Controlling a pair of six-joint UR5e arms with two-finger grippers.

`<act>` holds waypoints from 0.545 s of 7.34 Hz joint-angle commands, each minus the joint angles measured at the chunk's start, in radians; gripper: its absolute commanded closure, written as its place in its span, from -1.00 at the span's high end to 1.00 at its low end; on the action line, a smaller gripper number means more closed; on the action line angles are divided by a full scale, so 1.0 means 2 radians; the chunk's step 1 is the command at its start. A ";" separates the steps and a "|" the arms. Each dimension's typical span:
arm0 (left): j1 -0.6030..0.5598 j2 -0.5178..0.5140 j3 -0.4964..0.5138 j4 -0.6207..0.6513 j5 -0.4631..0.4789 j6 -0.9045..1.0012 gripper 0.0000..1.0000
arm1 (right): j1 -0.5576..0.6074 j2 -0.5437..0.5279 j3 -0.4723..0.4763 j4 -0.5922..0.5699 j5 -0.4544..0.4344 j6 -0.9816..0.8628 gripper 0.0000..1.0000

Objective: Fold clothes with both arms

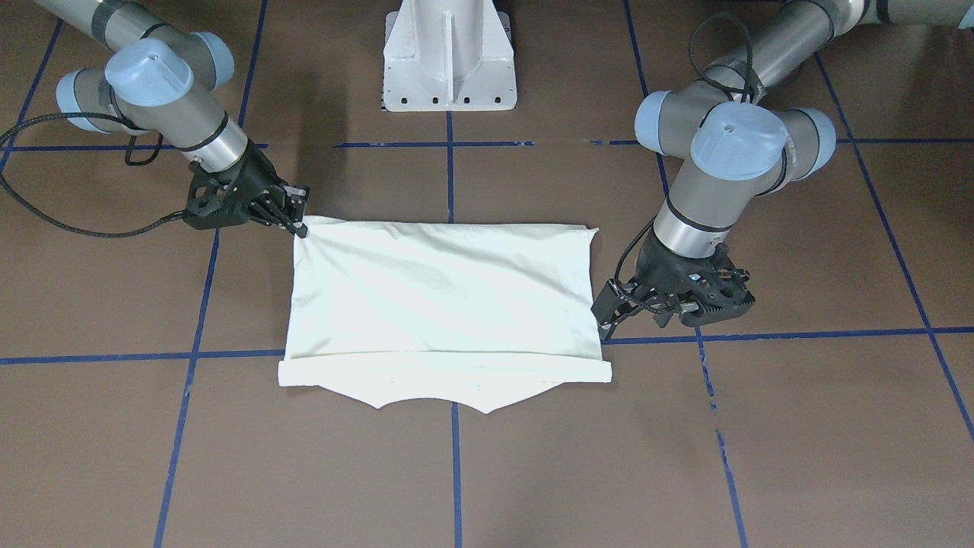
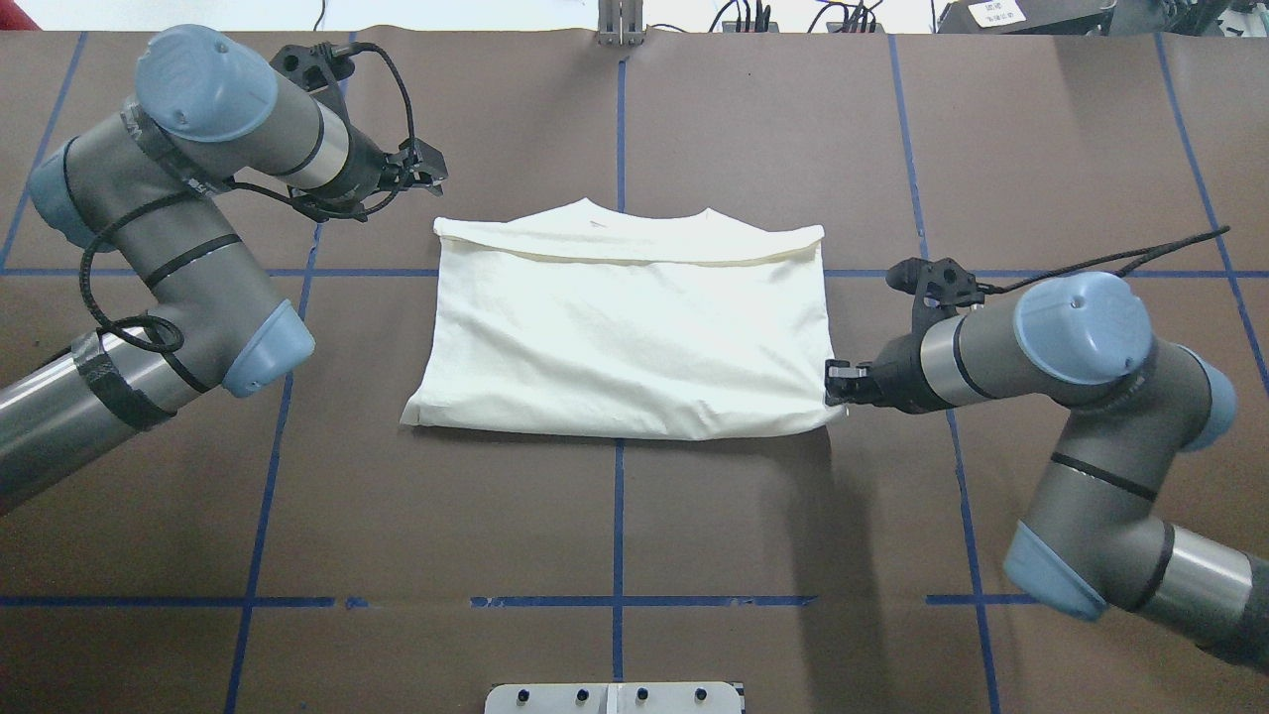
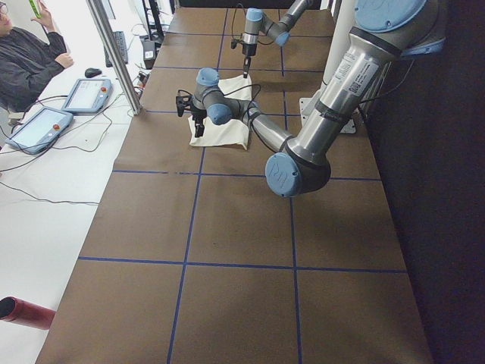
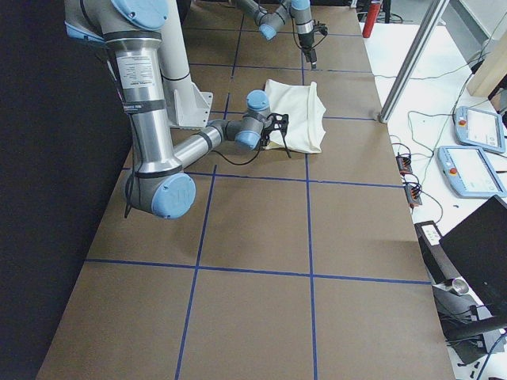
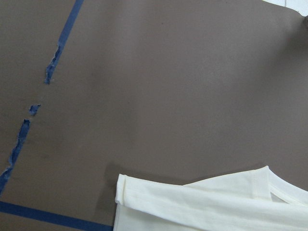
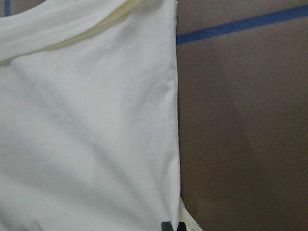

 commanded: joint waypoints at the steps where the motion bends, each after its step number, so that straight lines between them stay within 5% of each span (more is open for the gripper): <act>1: 0.001 0.001 -0.001 -0.001 0.001 0.001 0.95 | -0.075 -0.087 0.080 0.001 -0.017 0.006 -1.00; 4: 0.002 -0.001 -0.002 -0.003 0.000 0.000 0.97 | -0.232 -0.142 0.136 0.001 -0.099 0.035 -1.00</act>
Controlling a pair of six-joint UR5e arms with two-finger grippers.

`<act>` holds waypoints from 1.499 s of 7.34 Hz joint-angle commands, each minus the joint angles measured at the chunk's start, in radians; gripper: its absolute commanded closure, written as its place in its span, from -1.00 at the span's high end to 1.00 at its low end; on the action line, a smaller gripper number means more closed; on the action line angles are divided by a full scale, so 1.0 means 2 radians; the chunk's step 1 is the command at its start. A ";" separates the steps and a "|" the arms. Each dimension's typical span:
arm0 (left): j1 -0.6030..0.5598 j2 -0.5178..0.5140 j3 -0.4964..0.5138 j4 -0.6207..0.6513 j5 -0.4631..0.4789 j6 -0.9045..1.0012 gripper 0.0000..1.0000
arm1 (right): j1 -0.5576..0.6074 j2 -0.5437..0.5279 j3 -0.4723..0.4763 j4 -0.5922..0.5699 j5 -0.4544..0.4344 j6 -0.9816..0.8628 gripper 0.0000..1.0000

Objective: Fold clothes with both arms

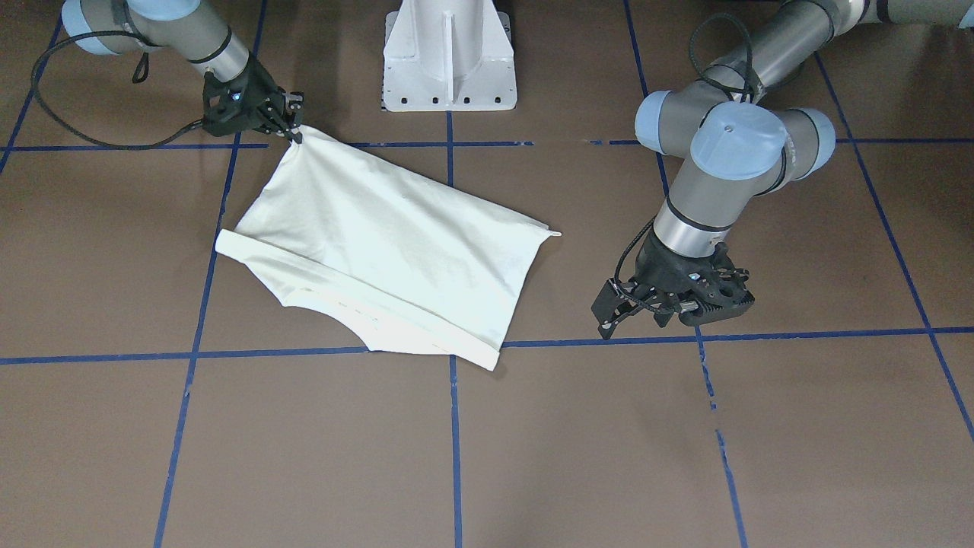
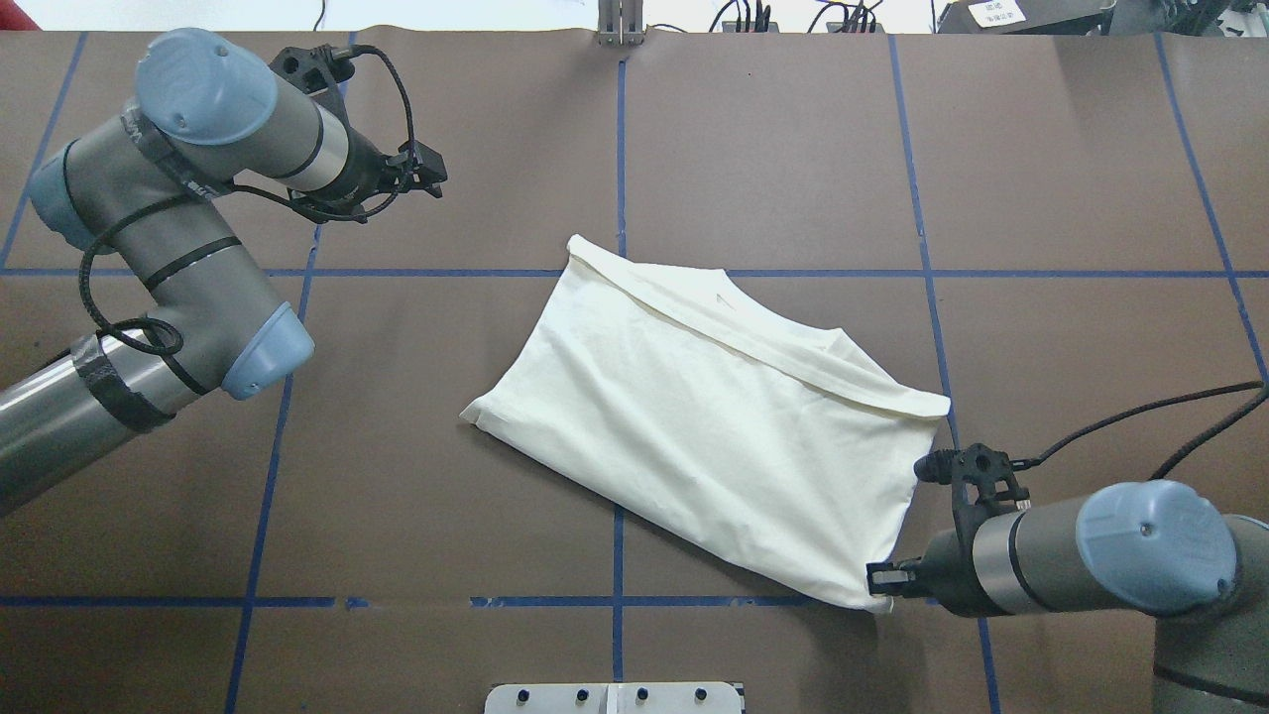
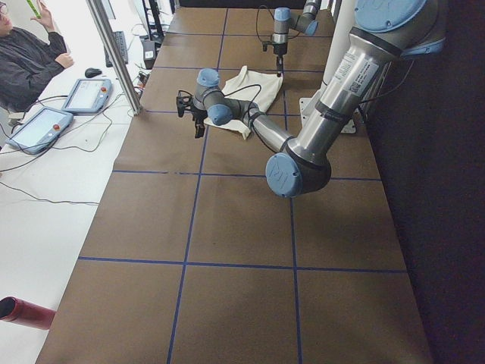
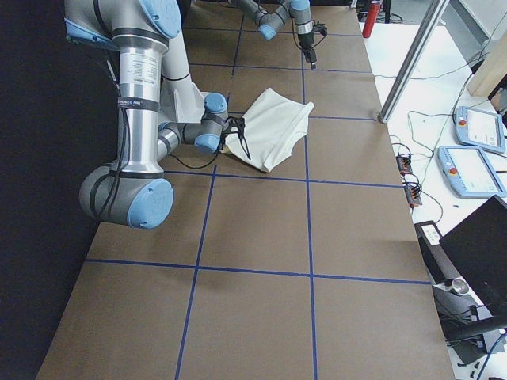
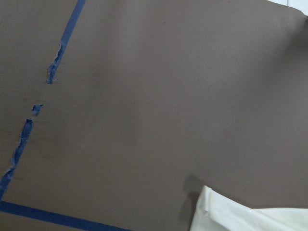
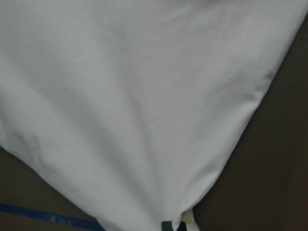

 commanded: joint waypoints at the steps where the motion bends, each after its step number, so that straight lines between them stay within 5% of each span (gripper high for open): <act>1: 0.006 -0.002 -0.002 -0.002 -0.002 -0.003 0.97 | -0.073 -0.017 0.026 0.000 -0.030 0.013 -1.00; 3: 0.020 -0.001 -0.016 -0.002 -0.003 -0.005 0.98 | -0.067 -0.011 0.046 0.001 -0.030 0.013 0.99; 7: 0.174 0.022 -0.093 0.003 0.011 -0.262 0.81 | 0.058 0.077 0.031 0.010 -0.064 0.014 1.00; 11: 0.208 0.023 -0.071 0.026 0.075 -0.284 0.58 | 0.083 0.102 0.008 0.010 -0.065 0.013 1.00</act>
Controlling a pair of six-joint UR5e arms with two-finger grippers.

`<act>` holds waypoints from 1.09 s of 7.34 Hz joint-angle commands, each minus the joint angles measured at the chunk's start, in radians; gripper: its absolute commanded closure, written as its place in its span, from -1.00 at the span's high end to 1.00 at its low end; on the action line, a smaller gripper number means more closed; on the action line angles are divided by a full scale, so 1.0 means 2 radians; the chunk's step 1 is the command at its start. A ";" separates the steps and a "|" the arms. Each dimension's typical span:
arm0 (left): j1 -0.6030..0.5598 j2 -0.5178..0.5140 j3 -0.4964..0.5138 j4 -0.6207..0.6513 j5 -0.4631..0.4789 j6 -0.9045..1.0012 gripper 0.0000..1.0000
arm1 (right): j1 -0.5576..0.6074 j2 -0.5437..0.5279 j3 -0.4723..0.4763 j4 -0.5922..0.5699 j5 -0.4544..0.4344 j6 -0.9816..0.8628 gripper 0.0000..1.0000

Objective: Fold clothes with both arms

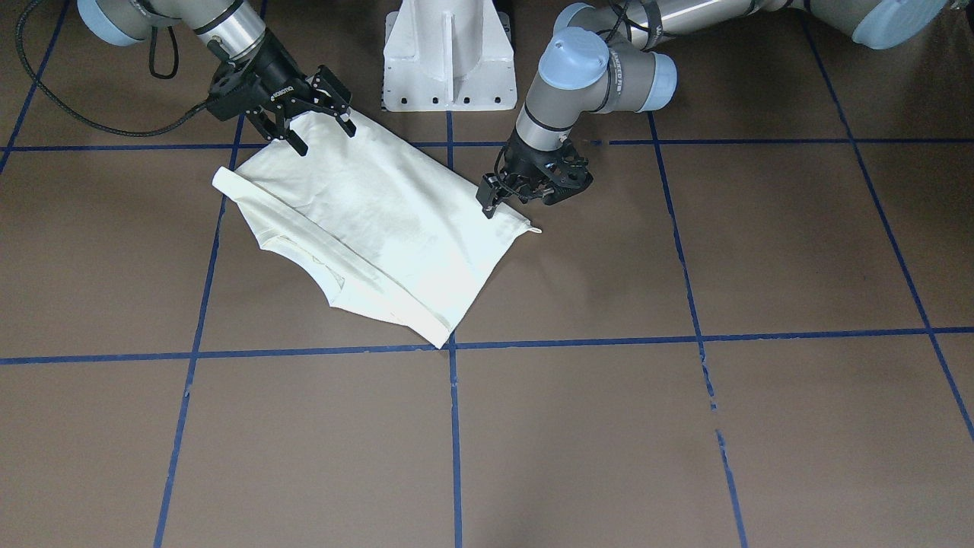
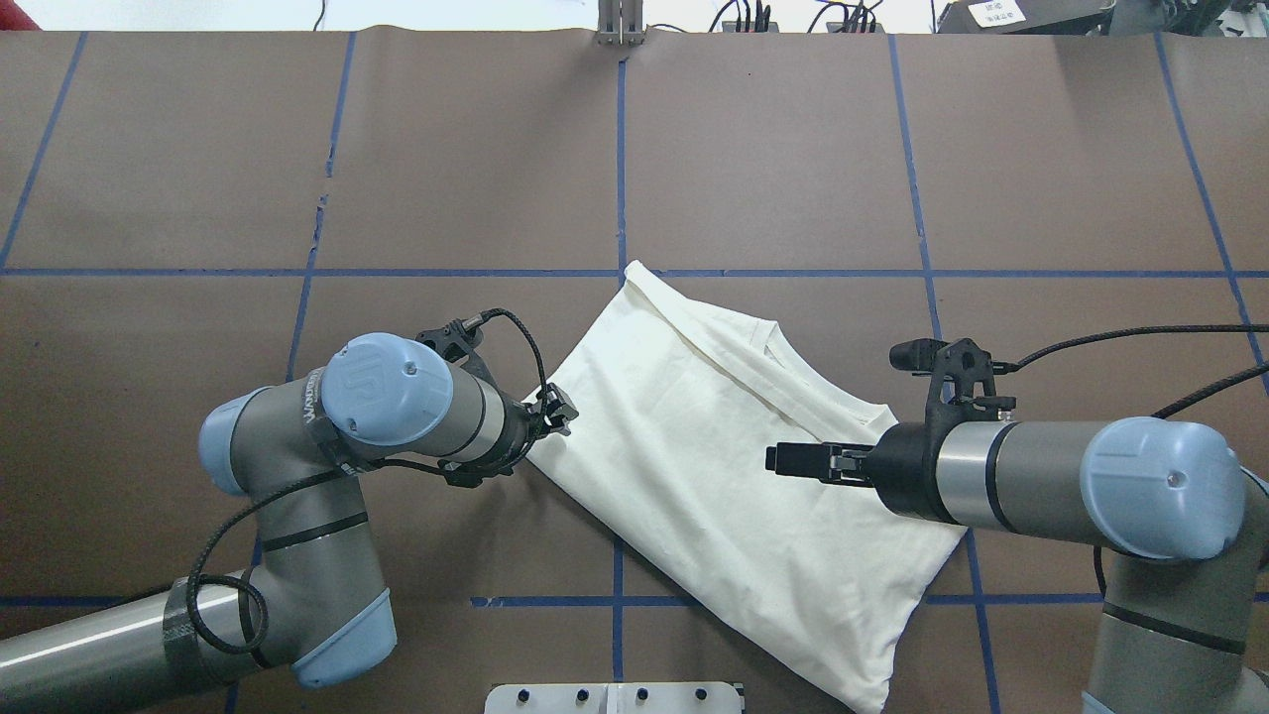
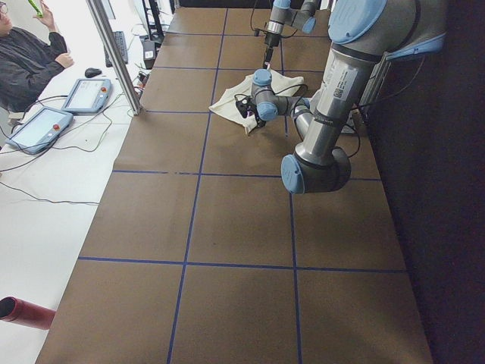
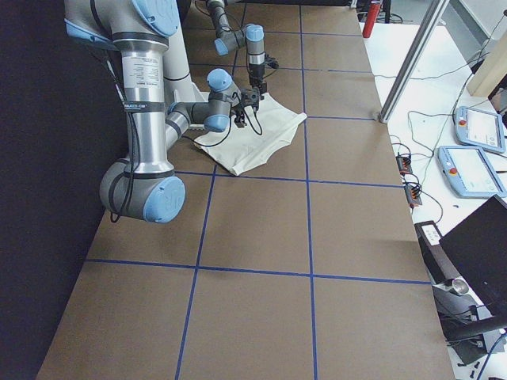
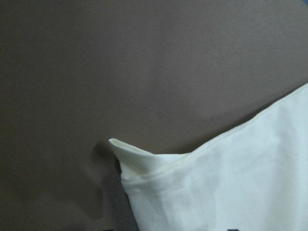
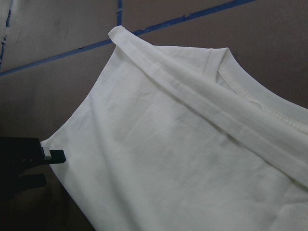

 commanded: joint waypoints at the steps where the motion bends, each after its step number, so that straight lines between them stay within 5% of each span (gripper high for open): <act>1: -0.005 0.000 0.007 0.004 0.017 0.001 0.49 | 0.003 0.010 -0.006 0.000 0.000 0.000 1.00; 2: -0.005 0.000 0.008 0.004 0.017 -0.002 0.01 | 0.004 0.010 -0.006 0.000 0.000 0.000 1.00; 3: -0.005 0.000 0.008 0.004 0.017 -0.003 -0.76 | 0.004 0.010 -0.006 0.000 0.000 0.000 1.00; 4: -0.005 0.000 0.010 0.004 0.017 -0.003 -1.00 | 0.003 0.011 -0.009 0.000 0.000 0.001 1.00; 8: -0.095 -0.008 0.023 0.021 0.013 0.054 -1.00 | 0.003 0.011 -0.015 0.001 0.000 0.001 1.00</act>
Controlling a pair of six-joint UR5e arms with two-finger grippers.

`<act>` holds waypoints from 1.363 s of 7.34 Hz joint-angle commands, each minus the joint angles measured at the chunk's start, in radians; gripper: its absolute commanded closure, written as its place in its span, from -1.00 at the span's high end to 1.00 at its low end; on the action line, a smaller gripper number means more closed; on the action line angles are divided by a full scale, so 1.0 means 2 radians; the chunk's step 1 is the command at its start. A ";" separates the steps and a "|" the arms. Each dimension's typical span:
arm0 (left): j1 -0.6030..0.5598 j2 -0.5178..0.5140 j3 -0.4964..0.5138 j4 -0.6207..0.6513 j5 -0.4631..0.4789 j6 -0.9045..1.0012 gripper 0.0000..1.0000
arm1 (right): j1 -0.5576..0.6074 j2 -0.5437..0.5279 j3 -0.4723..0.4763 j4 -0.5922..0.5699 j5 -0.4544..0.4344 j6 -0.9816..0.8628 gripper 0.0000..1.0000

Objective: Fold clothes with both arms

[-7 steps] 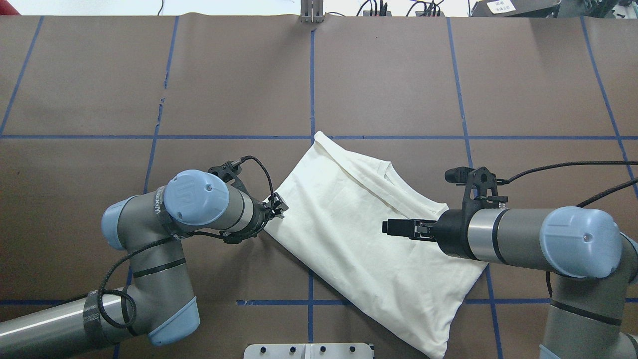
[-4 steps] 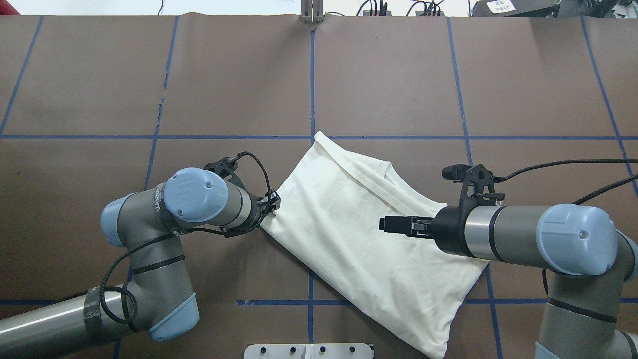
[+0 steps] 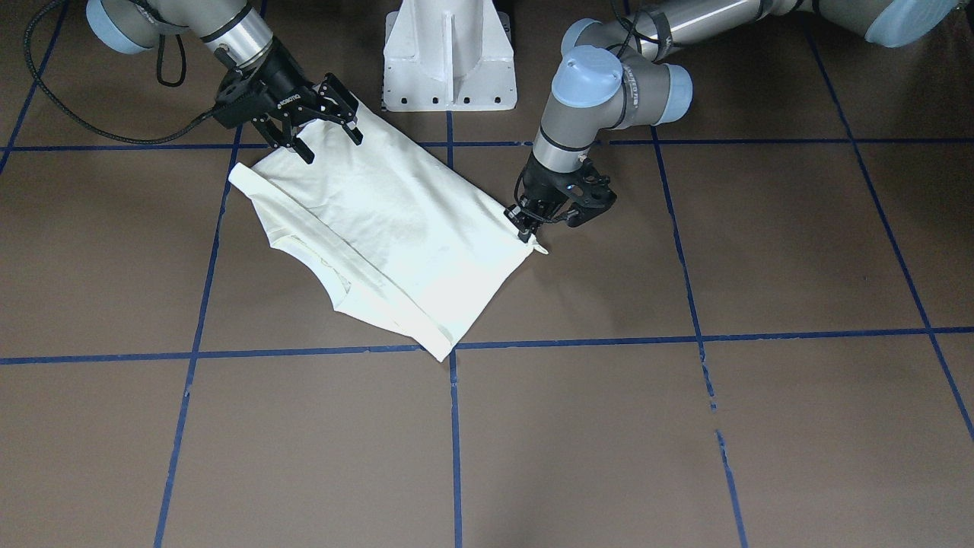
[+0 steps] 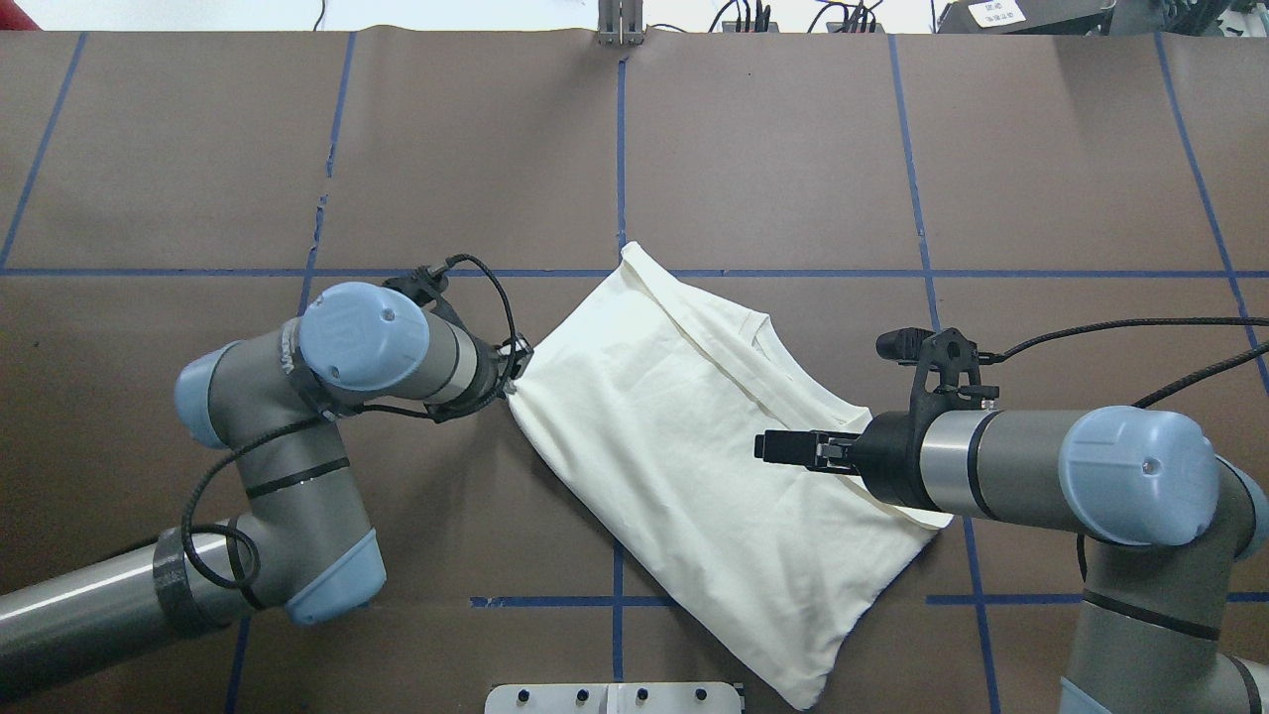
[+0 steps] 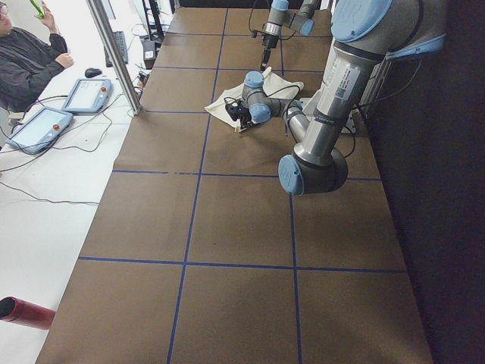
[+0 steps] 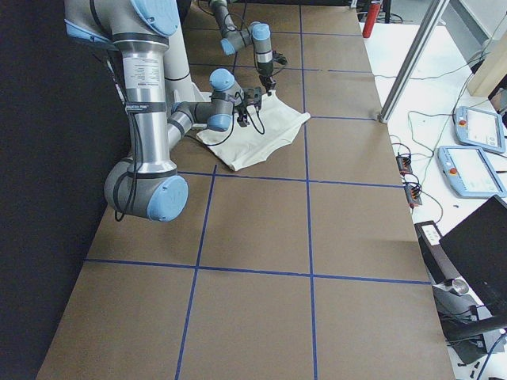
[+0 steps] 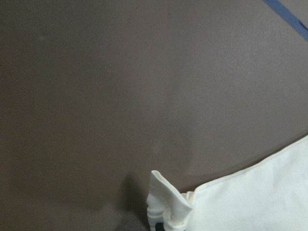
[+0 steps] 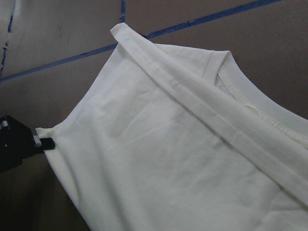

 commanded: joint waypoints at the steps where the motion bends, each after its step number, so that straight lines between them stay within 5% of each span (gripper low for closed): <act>1: -0.078 -0.029 0.052 0.006 -0.002 0.066 -1.00 | 0.000 0.000 -0.003 0.000 0.000 0.000 1.00; 2: -0.098 -0.079 0.127 -0.007 0.000 0.086 -1.00 | 0.001 0.000 -0.005 0.000 0.000 0.000 1.00; 4: -0.109 -0.154 0.285 -0.133 0.003 0.103 -1.00 | 0.000 0.000 -0.015 0.000 -0.002 0.000 1.00; 7: -0.109 -0.175 0.335 -0.205 0.023 0.135 -0.95 | 0.002 0.004 -0.020 0.000 -0.002 0.000 1.00; 8: -0.109 -0.173 0.340 -0.205 0.025 0.185 0.98 | 0.002 0.005 -0.025 0.000 -0.005 0.000 1.00; 10: -0.135 -0.171 0.335 -0.199 0.017 0.212 1.00 | 0.007 0.026 -0.044 -0.008 -0.006 -0.001 1.00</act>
